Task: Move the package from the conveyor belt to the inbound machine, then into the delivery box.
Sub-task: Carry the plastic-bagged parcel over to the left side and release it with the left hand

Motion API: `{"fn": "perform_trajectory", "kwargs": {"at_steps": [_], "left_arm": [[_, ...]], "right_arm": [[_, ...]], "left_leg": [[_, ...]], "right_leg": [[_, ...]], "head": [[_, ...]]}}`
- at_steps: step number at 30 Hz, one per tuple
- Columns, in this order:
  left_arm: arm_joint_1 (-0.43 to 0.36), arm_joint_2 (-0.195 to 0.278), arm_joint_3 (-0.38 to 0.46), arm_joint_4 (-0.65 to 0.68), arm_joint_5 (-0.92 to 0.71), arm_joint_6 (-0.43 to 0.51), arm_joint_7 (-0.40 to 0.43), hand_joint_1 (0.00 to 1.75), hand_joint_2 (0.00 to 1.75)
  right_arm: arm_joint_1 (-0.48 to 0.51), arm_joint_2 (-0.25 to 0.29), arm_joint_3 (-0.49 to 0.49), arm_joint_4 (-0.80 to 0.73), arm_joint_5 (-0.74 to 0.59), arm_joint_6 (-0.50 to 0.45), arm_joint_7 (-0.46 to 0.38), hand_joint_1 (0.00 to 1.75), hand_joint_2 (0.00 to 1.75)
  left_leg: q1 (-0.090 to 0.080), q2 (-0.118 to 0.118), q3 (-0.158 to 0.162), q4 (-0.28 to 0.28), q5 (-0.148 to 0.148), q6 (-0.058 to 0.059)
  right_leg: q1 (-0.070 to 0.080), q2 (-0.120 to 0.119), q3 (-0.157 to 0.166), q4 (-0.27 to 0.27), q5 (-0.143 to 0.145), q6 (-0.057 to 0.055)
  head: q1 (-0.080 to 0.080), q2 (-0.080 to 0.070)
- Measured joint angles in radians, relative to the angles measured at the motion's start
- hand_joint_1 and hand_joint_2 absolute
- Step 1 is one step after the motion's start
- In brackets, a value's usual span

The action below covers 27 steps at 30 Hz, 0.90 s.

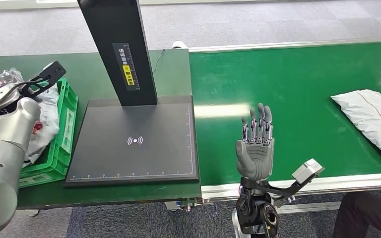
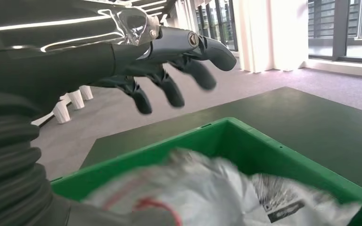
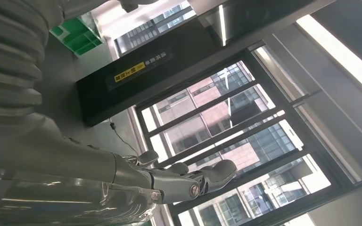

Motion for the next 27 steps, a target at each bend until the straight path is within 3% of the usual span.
{"fn": "perform_trajectory", "kwargs": {"at_steps": [16, 18, 20, 23, 25, 27], "left_arm": [[0.000, -0.001, 0.002, 0.004, -0.011, 0.012, 0.013, 0.00, 1.75], [0.000, 0.000, 0.004, 0.004, -0.022, 0.066, 0.020, 0.00, 1.75], [-0.002, 0.007, 0.009, 0.003, -0.027, 0.184, 0.003, 0.00, 1.75], [-0.007, 0.028, 0.037, -0.023, 0.020, 0.450, -0.138, 0.00, 1.75], [-0.002, 0.042, 0.076, -0.069, 0.138, 0.621, -0.340, 0.00, 1.75], [0.048, 0.038, 0.130, -0.151, 0.366, 0.695, -0.599, 0.00, 1.75]], "right_arm": [[-0.004, 0.001, 0.000, 0.000, 0.000, 0.000, 0.000, 0.00, 1.75], [-0.003, 0.001, 0.000, 0.000, 0.001, 0.000, 0.000, 0.00, 1.75], [-0.003, 0.001, 0.001, 0.000, 0.000, 0.000, 0.000, 0.00, 1.75], [-0.001, 0.001, 0.002, 0.000, -0.004, -0.010, 0.001, 0.00, 1.75], [0.000, 0.001, 0.005, 0.000, -0.002, -0.032, 0.001, 0.00, 1.75], [0.003, 0.001, 0.010, 0.000, 0.024, -0.077, -0.011, 0.00, 1.75]], "left_leg": [[0.000, 0.000, 0.000, 0.000, 0.000, 0.000], [0.000, 0.000, 0.000, 0.000, 0.000, 0.000], [0.000, 0.000, 0.000, 0.000, 0.000, 0.000], [0.000, 0.001, 0.000, 0.000, 0.000, 0.000], [0.000, 0.001, 0.000, 0.000, 0.000, 0.000], [-0.001, 0.002, 0.002, -0.001, -0.001, -0.001]], "right_leg": [[0.000, 0.000, 0.000, 0.000, 0.000, 0.000], [0.000, 0.000, 0.000, 0.000, 0.000, 0.000], [0.000, 0.000, 0.000, 0.000, 0.000, 0.000], [0.000, 0.001, 0.000, 0.001, 0.000, 0.000], [0.000, 0.001, -0.001, 0.001, 0.000, 0.000], [-0.001, 0.002, 0.000, 0.000, 0.000, 0.000]], "head": [[0.000, 0.000], [0.000, 0.000], [0.000, 0.000], [0.000, 0.000], [0.000, 0.000], [0.000, 0.000]]}}
